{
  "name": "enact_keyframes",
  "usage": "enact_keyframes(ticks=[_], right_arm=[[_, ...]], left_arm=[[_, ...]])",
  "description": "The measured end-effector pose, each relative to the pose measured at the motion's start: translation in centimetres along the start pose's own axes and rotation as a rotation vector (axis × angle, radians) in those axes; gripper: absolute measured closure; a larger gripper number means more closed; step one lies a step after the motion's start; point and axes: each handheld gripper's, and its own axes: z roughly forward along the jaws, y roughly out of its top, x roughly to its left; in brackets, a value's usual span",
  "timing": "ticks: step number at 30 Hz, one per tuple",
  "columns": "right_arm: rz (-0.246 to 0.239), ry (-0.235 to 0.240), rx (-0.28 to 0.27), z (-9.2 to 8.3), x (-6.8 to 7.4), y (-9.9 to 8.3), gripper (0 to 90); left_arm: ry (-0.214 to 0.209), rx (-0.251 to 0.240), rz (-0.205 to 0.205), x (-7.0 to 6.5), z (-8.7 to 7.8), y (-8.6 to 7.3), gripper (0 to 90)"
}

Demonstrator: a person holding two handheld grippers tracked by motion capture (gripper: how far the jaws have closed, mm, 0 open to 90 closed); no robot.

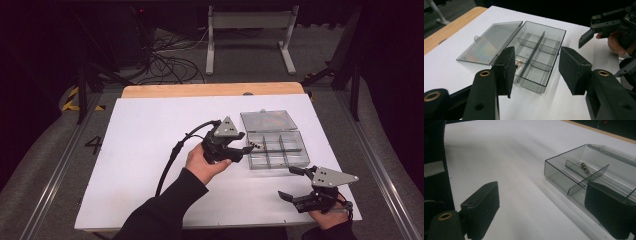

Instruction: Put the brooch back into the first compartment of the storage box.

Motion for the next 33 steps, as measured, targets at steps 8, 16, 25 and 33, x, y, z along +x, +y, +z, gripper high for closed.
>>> enact_keyframes(ticks=[8, 16, 25, 33], right_arm=[[0.002, -0.004, 0.003, 0.0, 0.0, 0.0, 12.8], [0.002, -0.001, 0.009, 0.1, 0.0, 0.0, 12.8], [0.005, -0.001, 0.012, 0.2, 0.1, 0.0, 12.8], [0.003, -0.005, 0.017, 0.2, 0.1, 0.1, 12.8]], left_arm=[[0.010, 0.001, 0.020, -0.3, -1.7, -0.5, 45.0], [0.014, -0.044, -0.027, -0.3, -4.4, -2.1, 43.3], [0.037, -0.080, -0.049, -0.4, -6.8, -4.2, 41.4], [0.063, -0.116, -0.063, -0.3, -8.6, -6.3, 39.6]])
